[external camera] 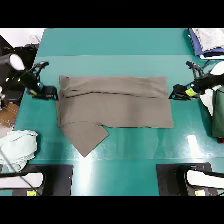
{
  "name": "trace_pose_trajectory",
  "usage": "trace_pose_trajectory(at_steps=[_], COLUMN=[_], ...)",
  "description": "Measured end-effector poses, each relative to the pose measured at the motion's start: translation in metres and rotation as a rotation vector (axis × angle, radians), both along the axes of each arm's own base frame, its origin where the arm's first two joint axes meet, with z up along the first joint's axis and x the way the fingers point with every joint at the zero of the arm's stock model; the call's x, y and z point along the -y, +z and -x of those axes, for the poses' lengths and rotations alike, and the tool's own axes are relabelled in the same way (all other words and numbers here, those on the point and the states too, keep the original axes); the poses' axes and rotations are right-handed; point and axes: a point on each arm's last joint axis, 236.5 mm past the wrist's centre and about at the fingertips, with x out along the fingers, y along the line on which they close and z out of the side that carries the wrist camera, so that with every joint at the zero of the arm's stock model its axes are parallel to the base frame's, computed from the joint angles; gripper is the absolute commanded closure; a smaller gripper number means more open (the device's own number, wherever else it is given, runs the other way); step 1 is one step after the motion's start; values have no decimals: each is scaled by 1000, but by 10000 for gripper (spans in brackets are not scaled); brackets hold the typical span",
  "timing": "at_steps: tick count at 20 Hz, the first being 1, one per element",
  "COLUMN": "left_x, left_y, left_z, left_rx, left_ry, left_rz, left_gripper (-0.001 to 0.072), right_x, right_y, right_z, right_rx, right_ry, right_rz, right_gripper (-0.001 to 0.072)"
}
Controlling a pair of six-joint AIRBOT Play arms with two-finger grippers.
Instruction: Fold the shirts.
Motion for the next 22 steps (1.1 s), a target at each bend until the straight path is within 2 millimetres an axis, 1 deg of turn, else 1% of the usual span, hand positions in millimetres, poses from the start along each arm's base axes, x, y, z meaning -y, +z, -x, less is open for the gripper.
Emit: trace_pose_trajectory(at_steps=[3,5,8,10,13,17,22], left_x=[9,24,45,56,64,66,67], left_y=[-11,-22,-38,-47,-57,-62,-62], left_z=[58,96,132,147,152,141,133], left_rx=[-40,-62,-87,-108,-103,-55,-21], left_ry=[70,115,175,207,252,308,339], left_rz=[47,107,193,238,273,293,308], left_gripper=[103,103,103,103,103,103,103], right_x=[1,1,-1,-5,-11,-16,-18], right_y=[8,11,15,18,22,25,26], right_z=[17,21,24,24,22,21,21], right_rx=[36,62,86,96,110,119,121], right_ry=[-27,-38,-49,-52,-54,-56,-55], right_rz=[-21,-23,-38,-58,-88,-110,-117], right_gripper=[407,406,407,406,406,407,406])
